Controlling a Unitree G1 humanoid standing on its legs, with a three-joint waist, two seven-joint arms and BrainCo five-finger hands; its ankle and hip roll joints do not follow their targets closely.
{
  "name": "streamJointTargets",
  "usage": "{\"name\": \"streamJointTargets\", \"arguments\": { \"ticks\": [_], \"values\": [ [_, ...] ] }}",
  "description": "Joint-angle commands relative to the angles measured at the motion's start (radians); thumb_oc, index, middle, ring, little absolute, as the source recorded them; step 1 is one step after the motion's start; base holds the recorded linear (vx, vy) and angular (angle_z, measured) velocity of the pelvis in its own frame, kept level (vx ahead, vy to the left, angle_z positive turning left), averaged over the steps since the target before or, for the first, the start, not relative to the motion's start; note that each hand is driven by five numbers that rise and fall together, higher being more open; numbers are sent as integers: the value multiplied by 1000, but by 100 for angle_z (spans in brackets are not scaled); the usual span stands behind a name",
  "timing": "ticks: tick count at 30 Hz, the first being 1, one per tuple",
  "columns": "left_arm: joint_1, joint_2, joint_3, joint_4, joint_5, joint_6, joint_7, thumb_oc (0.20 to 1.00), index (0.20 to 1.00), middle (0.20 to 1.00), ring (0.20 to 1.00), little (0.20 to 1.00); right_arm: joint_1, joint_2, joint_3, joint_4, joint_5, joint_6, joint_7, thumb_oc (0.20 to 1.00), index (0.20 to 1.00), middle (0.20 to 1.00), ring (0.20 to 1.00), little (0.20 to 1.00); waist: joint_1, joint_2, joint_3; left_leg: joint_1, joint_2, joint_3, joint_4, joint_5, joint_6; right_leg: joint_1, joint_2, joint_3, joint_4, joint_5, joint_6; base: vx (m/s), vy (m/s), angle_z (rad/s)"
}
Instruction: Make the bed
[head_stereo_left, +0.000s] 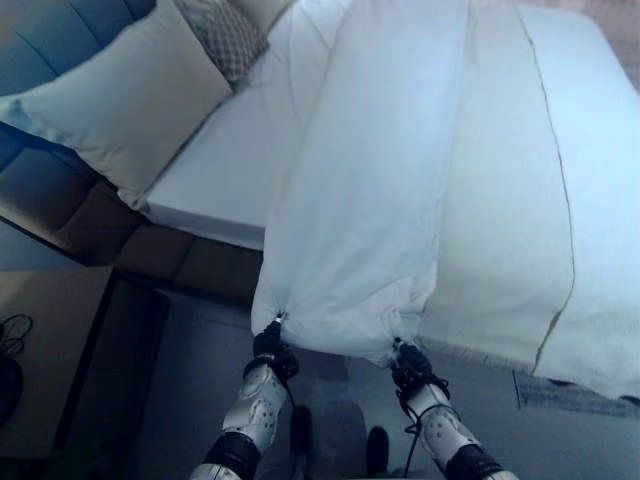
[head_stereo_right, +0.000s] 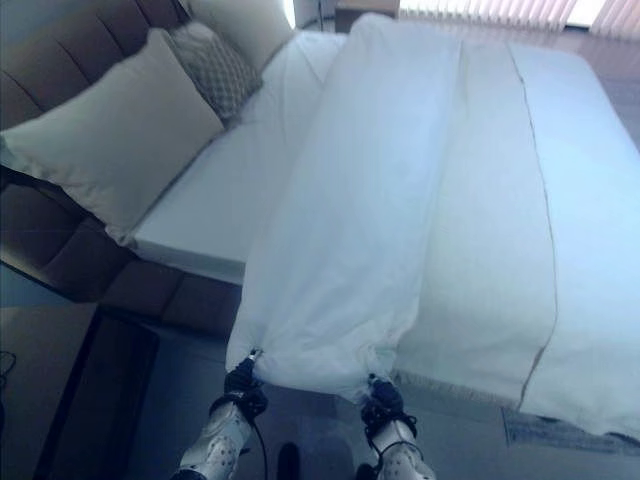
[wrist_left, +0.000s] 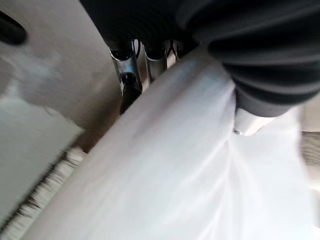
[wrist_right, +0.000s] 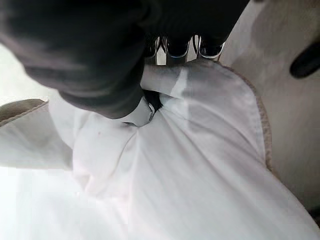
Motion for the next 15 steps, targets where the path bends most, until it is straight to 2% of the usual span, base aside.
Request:
{"name": "streamJointTargets", "arguments": {
  "ticks": [1, 2, 3, 4, 5, 10, 15],
  "values": [
    [24, 107, 36, 110, 28, -53, 89, 200, 200, 200, 200, 200, 16, -34, -24, 66, -16, -44, -61, 200, 200, 200, 200, 200, 30, -25, 22, -27, -75, 64, -10, -39, 3, -132, -26, 62, -14, 76, 89, 0, 0, 0],
    [11, 105, 33, 137, 27, -54, 88, 200, 200, 200, 200, 200, 1, -32, -27, 89, -20, -44, -61, 200, 200, 200, 200, 200, 30, -24, 26, -33, -76, 66, -10, -38, 3, -139, -25, 66, -14, 77, 89, 25, 20, -4],
    [-6, 103, 30, 171, 31, -47, 85, 200, 200, 200, 200, 200, -14, -35, -25, 117, -34, -37, -58, 416, 416, 416, 416, 416, 29, -22, 31, -37, -75, 68, -10, -37, 2, -144, -26, 66, -14, 79, 89, 29, 10, -5],
    [-27, 105, 21, 212, 37, -34, 72, 677, 677, 677, 677, 677, -34, -41, -27, 150, -50, -29, -57, 1000, 1000, 1000, 1000, 1000, 28, -21, 35, -43, -76, 68, -10, -37, 2, -150, -27, 67, -14, 80, 89, 24, 6, -3],
    [-49, 105, 17, 258, 34, -22, 59, 1000, 1000, 1000, 1000, 1000, -56, -48, -31, 177, -58, -25, -60, 1000, 1000, 1000, 1000, 1000, 27, -18, 40, -47, -77, 70, -10, -36, 1, -155, -27, 69, -14, 80, 89, 0, 0, 0],
    [-94, 113, 35, 385, 50, -1, 23, 1000, 1000, 1000, 1000, 1000, -99, -76, -69, 301, -140, 4, -52, 1000, 1000, 1000, 1000, 1000, 18, -12, 46, -48, -79, 73, -10, -39, 0, -161, -26, 73, -14, 79, 90, 25, 1, -4],
    [-58, 120, 68, 457, 89, 17, -5, 1000, 1000, 1000, 1000, 1000, -64, -124, -137, 429, -238, 40, -39, 1000, 1000, 1000, 1000, 1000, 9, -5, 29, -21, -80, 81, -10, -57, 4, -140, -26, 84, -14, 70, 90, 31, 0, -2]
  ]
}}
